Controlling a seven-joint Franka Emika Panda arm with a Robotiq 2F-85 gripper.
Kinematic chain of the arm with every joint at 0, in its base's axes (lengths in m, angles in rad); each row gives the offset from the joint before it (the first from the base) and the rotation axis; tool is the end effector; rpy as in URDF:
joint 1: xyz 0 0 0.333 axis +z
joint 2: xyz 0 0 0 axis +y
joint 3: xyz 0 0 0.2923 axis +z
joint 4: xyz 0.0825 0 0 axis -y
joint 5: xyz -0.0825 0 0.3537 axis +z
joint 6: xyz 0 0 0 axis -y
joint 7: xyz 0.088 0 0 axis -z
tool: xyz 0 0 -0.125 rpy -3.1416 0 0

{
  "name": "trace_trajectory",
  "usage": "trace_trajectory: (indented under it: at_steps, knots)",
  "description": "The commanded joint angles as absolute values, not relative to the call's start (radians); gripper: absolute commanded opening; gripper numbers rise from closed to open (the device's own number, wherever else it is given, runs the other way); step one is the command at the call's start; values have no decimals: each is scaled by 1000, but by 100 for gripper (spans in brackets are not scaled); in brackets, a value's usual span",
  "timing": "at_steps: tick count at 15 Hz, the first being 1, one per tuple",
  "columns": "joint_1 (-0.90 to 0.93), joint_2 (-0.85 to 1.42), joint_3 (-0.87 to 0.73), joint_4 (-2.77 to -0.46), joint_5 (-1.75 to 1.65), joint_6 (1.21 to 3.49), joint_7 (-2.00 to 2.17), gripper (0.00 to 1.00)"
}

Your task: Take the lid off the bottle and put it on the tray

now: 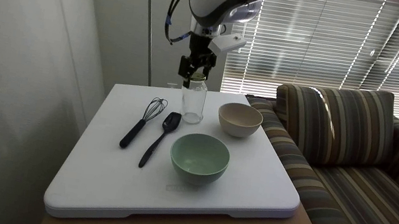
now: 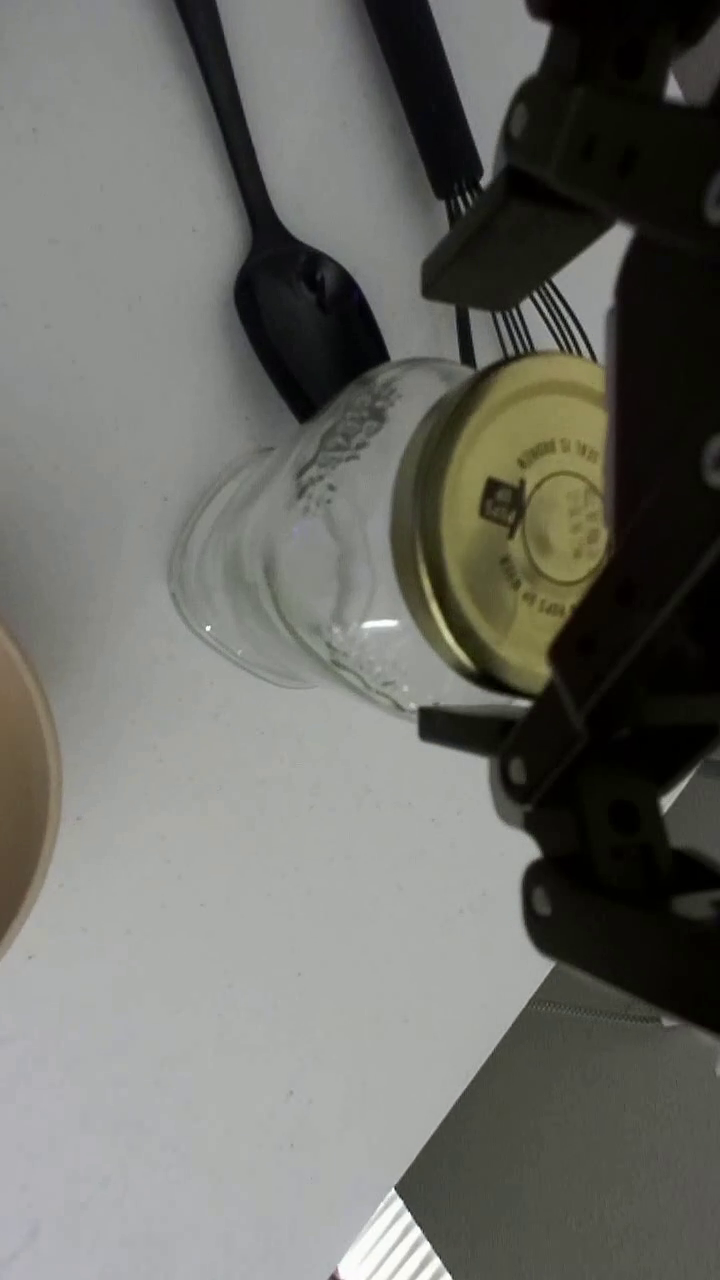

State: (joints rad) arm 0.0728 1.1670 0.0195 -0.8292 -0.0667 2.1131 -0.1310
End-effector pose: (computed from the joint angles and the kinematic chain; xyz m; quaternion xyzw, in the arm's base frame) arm 0.7571 0.0595 0.1874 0.9908 0.1202 0.0580 0.0220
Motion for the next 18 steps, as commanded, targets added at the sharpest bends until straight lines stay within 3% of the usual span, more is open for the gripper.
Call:
trace_trajectory:
  at_steps: [1, 13, 15, 18]
  knots:
    - [67, 1233, 35, -715, -53, 2099, -143, 100]
    - [62, 1227, 14, -678, -67, 2037, -134, 100]
    - [57, 1227, 18, -680, -62, 2037, -133, 72]
    - [51, 1223, 25, -685, -51, 2042, -134, 52]
